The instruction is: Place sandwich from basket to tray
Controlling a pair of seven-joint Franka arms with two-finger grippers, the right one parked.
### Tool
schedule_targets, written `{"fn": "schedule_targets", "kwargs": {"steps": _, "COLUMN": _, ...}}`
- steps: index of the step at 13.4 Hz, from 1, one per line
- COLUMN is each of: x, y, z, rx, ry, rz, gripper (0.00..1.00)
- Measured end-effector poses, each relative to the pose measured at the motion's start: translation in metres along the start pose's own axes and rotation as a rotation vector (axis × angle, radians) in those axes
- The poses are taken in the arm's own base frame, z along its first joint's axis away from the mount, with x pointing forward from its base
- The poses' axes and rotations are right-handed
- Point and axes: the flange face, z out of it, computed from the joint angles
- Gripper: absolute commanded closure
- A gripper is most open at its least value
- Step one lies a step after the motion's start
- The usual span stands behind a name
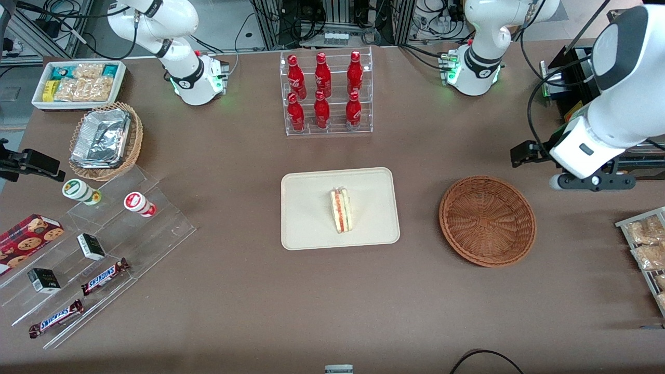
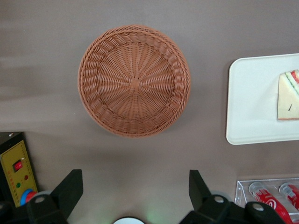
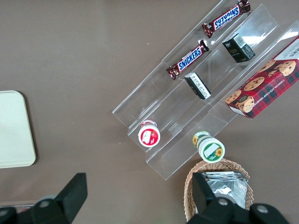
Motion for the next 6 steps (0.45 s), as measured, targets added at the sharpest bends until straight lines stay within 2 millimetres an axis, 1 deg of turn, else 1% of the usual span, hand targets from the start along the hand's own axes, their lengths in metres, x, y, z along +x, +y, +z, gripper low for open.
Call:
{"fn": "schedule_targets", "kwargs": {"steps": 2, "x": -0.009, "y": -0.010, "z": -0.010, "rx": 0.001, "ry": 0.001, "rz": 0.017, "gripper": 0.00}}
{"fn": "schedule_targets", "kwargs": {"steps": 4, "x": -0.012, "y": -0.019, "z": -0.016, "rx": 0.000, "ry": 0.009, "rz": 0.016, "gripper": 0.00}}
{"fn": "schedule_targets", "kwargs": {"steps": 6, "x": -0.015, "y": -0.023, "z": -0.019, "rx": 0.000, "ry": 0.012, "rz": 0.013, "gripper": 0.00}}
